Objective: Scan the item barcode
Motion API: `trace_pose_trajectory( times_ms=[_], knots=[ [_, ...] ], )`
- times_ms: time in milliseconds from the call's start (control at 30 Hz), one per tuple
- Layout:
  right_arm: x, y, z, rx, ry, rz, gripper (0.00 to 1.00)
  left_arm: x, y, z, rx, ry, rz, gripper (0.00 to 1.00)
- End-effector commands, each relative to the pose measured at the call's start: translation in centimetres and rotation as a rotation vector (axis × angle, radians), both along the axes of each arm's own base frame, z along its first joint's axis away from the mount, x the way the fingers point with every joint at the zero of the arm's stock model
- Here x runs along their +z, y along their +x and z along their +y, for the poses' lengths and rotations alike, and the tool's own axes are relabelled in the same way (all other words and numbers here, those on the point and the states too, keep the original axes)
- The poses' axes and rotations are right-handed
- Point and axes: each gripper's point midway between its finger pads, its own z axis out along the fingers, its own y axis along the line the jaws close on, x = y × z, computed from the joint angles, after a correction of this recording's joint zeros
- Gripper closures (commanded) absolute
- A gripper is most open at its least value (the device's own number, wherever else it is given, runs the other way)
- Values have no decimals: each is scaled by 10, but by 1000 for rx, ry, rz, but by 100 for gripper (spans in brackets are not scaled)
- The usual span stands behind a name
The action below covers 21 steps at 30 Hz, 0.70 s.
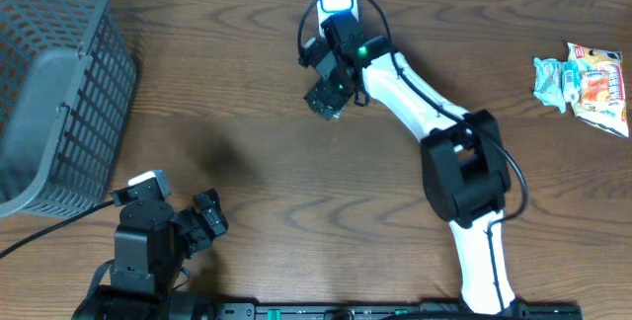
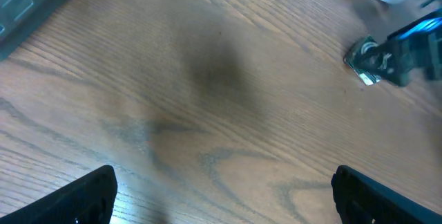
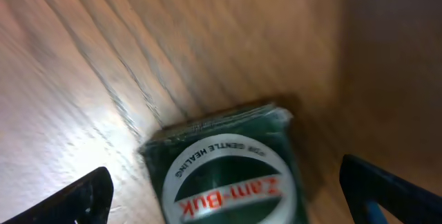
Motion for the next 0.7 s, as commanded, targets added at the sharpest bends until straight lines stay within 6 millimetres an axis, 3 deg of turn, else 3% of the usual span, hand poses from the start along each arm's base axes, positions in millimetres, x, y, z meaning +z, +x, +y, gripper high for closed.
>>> trace_pose_trajectory(
  times_ms=[0, 67, 100, 167, 300, 667],
  knots=[
    [-14, -5, -1, 49, -9, 30, 2, 1, 0, 1, 3, 2, -5, 2],
    [-16, -9, -3, 75, -24, 38, 4, 1, 0, 1, 3, 2, -5, 2],
    [-17, -11, -4, 88, -32, 45, 9, 1, 0, 1, 2, 2, -5, 2],
    [-19, -14, -6, 90, -39, 58, 34, 1, 0, 1, 3, 2, -5, 2],
    [-21, -22, -12, 80, -54, 96, 26, 1, 0, 1, 2, 2, -5, 2],
    [-15, -29, -13, -1, -50, 140, 27, 1, 0, 1, 2, 2, -5, 2]
  ],
)
